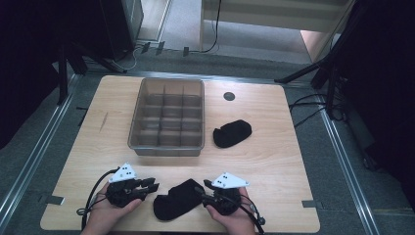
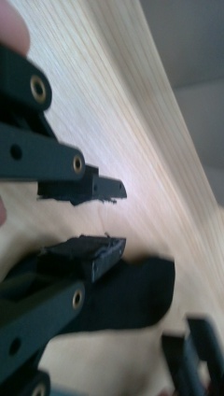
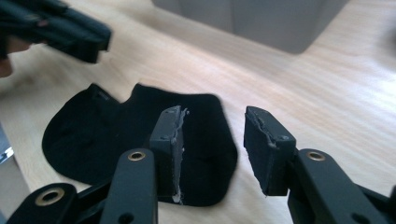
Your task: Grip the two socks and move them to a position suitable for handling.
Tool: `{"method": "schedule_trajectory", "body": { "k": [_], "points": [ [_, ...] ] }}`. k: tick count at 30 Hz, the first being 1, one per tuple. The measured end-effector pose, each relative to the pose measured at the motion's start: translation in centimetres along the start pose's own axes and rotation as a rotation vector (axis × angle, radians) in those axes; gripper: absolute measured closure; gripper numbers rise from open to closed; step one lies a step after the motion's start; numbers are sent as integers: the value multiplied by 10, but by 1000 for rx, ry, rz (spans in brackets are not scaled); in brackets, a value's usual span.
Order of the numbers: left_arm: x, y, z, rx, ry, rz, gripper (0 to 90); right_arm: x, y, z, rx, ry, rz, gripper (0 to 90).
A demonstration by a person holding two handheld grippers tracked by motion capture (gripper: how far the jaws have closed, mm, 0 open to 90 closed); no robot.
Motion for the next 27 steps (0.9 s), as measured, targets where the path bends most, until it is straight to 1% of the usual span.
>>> {"method": "schedule_trajectory", "body": {
  "k": [1,2,3,5,6,7,8,10,11,12,13,15,16,17,18,19,20,21,22,23,24,27],
  "points": [
    [-1,0,-1,1,-15,0,648,-3,1,-1,-5,-13,7,584],
    [-2,-1,-1,13,-30,0,640,-6,2,-2,-7,-23,9,596],
    [-2,-1,1,34,-41,0,626,-8,3,-1,-7,-31,21,607],
    [-3,-4,5,83,-42,9,589,-11,5,0,-11,-28,39,616],
    [-4,-5,7,107,-40,15,575,-12,5,2,-7,-24,36,624],
    [-5,-6,8,117,-42,14,553,-11,5,4,6,-18,31,626],
    [-6,-7,10,142,-51,17,541,-10,4,6,14,-13,27,632],
    [-8,-9,14,211,-75,31,557,-8,2,11,42,0,19,643],
    [-9,-10,15,232,-69,44,575,-8,1,14,57,8,16,653],
    [-10,-12,18,261,-56,60,642,-7,0,15,66,12,13,680],
    [-10,-12,19,265,-54,59,701,-6,-1,17,81,8,-1,709],
    [-8,-11,19,255,-46,36,801,-5,-3,19,94,-3,-23,759],
    [-6,-10,18,240,-38,26,831,-4,-4,19,101,-6,-30,779],
    [-6,-10,17,228,-33,24,847,-4,-5,19,103,-4,-37,807],
    [-6,-10,17,228,-33,24,854,-4,-5,19,103,-4,-37,807],
    [-4,-8,14,186,-7,26,862,-2,-5,19,107,1,-43,837],
    [-3,-7,13,168,3,24,866,-2,-5,18,107,2,-47,844],
    [-3,-7,13,168,3,24,869,-1,-5,18,108,6,-47,847],
    [-2,-5,9,120,41,20,872,0,-6,17,110,14,-45,849],
    [-2,-5,9,106,52,22,872,1,-7,17,111,19,-50,850],
    [-2,-4,8,92,73,26,872,3,-7,17,116,23,-51,852],
    [-1,-5,8,83,102,35,872,9,-9,16,124,42,-66,858]
  ]
}}
Point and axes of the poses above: each handheld gripper's, and its own axes: z roughly forward along the jaws, y roughly out of its top, x roughly to its left, the point moved 1 cm from there along z, roughly forward along the jaws, and after that the axes turned 13 degrees about -y, right-handed, at the moved point
